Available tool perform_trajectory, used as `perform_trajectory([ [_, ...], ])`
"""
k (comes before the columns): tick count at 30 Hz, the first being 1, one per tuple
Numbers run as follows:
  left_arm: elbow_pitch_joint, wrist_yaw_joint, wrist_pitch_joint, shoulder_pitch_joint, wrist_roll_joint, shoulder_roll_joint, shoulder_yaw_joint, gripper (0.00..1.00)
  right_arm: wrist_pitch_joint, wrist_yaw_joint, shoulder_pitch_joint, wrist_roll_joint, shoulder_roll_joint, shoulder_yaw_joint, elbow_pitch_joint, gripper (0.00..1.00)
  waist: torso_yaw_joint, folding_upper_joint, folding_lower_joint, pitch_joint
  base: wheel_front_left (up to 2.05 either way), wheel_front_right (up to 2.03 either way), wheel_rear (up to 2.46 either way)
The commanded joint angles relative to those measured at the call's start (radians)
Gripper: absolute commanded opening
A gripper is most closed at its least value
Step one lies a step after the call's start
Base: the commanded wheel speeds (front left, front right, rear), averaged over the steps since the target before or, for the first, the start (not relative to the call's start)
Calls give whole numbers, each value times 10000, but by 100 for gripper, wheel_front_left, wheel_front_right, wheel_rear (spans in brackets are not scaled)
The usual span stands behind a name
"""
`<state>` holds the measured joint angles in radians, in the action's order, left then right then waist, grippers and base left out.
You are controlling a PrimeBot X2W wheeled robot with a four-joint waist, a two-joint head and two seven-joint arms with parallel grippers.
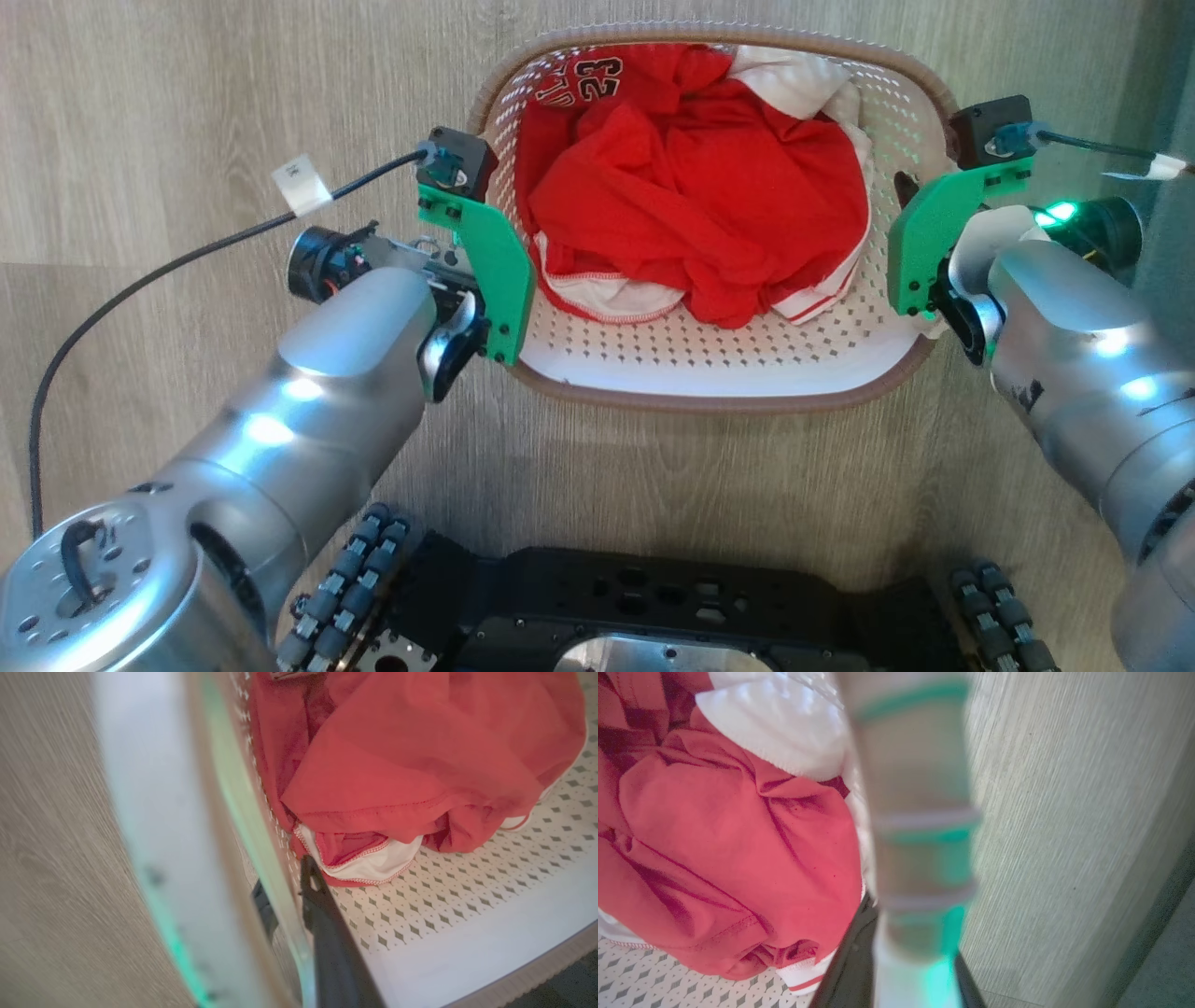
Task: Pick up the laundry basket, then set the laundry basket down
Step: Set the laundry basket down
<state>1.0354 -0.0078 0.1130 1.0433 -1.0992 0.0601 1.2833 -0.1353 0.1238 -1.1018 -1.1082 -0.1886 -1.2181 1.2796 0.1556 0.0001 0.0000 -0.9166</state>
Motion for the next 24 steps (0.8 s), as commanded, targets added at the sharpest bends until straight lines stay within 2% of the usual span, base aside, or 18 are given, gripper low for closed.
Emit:
perform_trajectory([
  [1, -450, -164, -98, 61, 29, -99, -31, 65, -172, 69, 547, 366, 204, -379, -68, 25, 4, -1, 0, 1, 0, 0, 0],
  [2, -423, -105, -86, 76, 44, -99, -31, 100, -159, 69, 545, 360, 196, -378, -53, 51, 8, -1, 0, 2, 0, 0, 0],
  [3, -369, 14, -48, 98, 5, -99, -31, 100, -137, 69, 547, 316, 186, -342, -22, 100, 19, -1, 0, 4, 0, 0, 0],
  [7, -295, 225, -89, 143, -68, -99, -31, 100, -99, 69, 546, 260, 158, -275, 33, 100, 51, -1, 0, 11, 0, 0, 0],
  [20, -127, 309, 76, 12, -2, -99, -30, 100, -76, 69, 626, 224, 156, -122, 102, 100, 59, -1, 0, 212, 0, 0, 0],
  [24, -96, 362, 157, -71, 24, -99, -30, 100, 182, 69, 704, 329, -93, -86, 107, 100, 87, -1, 0, 386, 0, 0, 0],
])
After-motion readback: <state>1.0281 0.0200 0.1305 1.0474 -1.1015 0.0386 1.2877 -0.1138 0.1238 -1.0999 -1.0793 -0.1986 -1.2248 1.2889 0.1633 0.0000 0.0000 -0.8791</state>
